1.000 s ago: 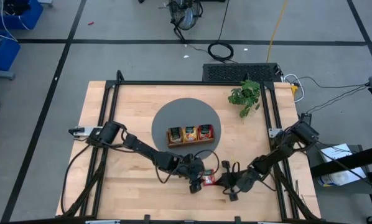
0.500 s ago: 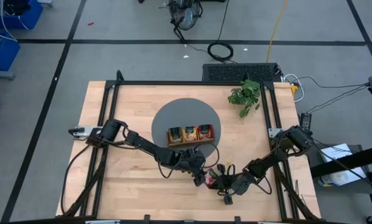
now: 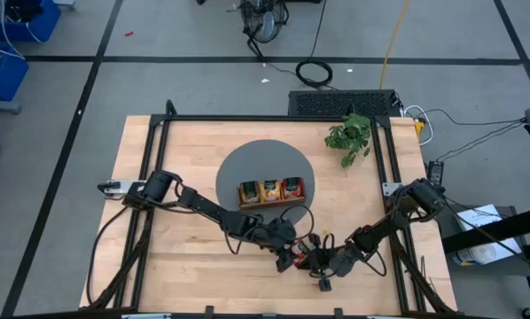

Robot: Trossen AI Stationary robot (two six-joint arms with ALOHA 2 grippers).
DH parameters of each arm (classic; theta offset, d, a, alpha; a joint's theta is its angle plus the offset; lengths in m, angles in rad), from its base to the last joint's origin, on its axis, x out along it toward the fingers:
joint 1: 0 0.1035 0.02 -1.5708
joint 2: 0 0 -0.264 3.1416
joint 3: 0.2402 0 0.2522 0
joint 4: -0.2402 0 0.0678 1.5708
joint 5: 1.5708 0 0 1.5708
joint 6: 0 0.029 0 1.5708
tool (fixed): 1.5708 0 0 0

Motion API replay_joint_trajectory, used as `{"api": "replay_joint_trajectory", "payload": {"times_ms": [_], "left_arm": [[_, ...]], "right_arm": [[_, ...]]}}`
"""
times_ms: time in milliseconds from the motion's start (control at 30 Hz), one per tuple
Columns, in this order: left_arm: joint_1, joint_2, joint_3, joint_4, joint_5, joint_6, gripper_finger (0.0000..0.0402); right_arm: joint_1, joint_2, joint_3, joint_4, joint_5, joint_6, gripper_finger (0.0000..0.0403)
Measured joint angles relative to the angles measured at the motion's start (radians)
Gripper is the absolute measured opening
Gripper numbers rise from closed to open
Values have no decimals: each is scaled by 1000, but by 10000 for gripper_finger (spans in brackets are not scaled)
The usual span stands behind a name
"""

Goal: Pick & Place Tea
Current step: Put the red tea bag into the right section of the wooden organizer

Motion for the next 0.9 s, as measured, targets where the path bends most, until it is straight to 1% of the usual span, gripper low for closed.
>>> {"api": "replay_joint_trajectory", "payload": {"times_ms": [167, 333, 467, 633, 700, 800, 900], "left_arm": [[-5, 0, 0, 4, 0, 39, 255], [-4, 0, 0, -11, -4, 40, 255], [-5, 0, 0, -12, 1, 51, 255], [-14, 0, 0, -13, 9, 54, 255], [-14, 0, 0, -14, -17, 54, 255], [-15, 0, 1, -30, -96, 68, 255], [-14, 0, 1, -67, -111, 55, 255]], "right_arm": [[-12, 0, 0, 2, -11, -6, 0], [-16, 0, 0, 2, -10, -21, 0], [-15, 2, 0, 1, 24, -31, 0], [-15, 2, 0, 1, 33, -34, 0], [-15, 2, 0, 2, 38, -40, 0], [-15, 3, 0, 4, 40, -43, 0], [-15, 3, 0, 3, 41, -38, 0]]}}
